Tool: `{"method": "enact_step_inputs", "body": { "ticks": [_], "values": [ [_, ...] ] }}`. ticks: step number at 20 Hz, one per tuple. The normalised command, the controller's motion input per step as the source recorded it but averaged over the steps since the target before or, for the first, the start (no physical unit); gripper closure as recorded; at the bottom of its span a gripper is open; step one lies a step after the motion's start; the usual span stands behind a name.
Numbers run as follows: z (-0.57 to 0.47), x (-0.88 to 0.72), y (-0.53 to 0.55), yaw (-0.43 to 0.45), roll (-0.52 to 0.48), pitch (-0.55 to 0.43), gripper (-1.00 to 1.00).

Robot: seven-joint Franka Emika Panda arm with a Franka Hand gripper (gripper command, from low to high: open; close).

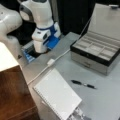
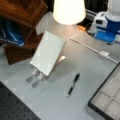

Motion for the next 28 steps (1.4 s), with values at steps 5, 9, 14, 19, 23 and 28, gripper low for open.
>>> {"method": "enact_step_inputs", "body": {
  "ticks": [5,9,14,19,23,28],
  "values": [
    [-0.53,-0.56,-0.17,-0.013,0.055,-0.433,1.00],
    [-0.54,-0.65,-0.12,-0.040,0.022,-0.451,1.00],
    [-0.55,-0.68,-0.10,-0.056,0.011,-0.470,1.00],
    [-0.54,-0.69,-0.07,-0.085,0.006,-0.502,1.00],
    [-0.55,-0.71,-0.03,-0.112,0.034,-0.542,1.00],
    [-0.55,-0.74,0.05,-0.109,0.038,-0.572,1.00]
  ]
}}
